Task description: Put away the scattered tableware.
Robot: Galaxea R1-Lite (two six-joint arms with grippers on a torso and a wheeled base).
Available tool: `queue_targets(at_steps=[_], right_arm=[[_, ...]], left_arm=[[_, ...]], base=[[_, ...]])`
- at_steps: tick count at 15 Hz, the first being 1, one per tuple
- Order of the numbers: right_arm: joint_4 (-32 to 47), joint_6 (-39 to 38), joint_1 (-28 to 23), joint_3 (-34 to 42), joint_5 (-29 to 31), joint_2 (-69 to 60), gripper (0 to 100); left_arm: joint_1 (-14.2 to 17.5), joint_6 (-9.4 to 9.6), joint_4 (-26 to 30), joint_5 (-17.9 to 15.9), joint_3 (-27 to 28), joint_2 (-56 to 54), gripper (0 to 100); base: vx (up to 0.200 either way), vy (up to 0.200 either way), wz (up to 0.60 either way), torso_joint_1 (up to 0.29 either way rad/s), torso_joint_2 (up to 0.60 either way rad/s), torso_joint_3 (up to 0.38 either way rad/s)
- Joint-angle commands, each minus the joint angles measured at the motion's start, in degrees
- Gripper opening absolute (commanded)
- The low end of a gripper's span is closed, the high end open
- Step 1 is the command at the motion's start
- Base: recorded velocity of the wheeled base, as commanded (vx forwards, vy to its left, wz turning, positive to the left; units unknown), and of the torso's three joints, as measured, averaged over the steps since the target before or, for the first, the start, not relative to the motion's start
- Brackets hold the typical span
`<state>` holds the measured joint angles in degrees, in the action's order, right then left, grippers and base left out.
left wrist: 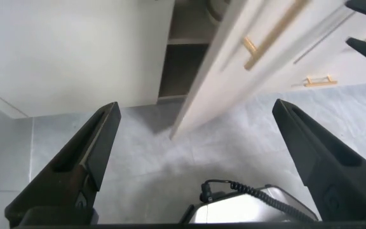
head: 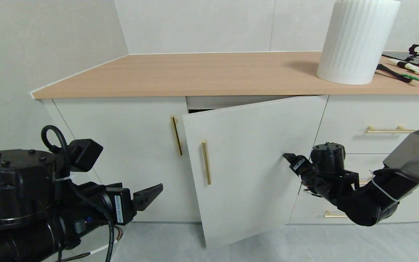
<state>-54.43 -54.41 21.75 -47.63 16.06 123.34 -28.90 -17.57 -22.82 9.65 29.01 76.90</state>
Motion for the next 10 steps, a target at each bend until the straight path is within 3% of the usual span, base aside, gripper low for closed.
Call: queue_targets(at_steps=[1, 5, 10], right_arm=[[-0.06, 0.00, -0.21, -1.41, 1.08, 2.08, 100], [-0.06, 0.18, -0.21, -4.75, 6.18, 5.42, 100], [-0.24, 0.27, -0.21, -5.90, 6.88, 6.91, 100]], left_arm=[[-0.01, -0.01, -0.03, 0.01, -0.01, 0.09, 100], [-0.01, -0.01, -0.03, 0.01, -0.10, 0.09, 100], [-0.01, -0.01, -0.03, 0.01, -0.10, 0.09, 100]], base=[[0.000, 0.000, 0.00, 0.000, 0.00, 0.000], [0.000, 0.000, 0.00, 0.000, 0.00, 0.000], [0.000, 0.000, 0.00, 0.000, 0.00, 0.000]])
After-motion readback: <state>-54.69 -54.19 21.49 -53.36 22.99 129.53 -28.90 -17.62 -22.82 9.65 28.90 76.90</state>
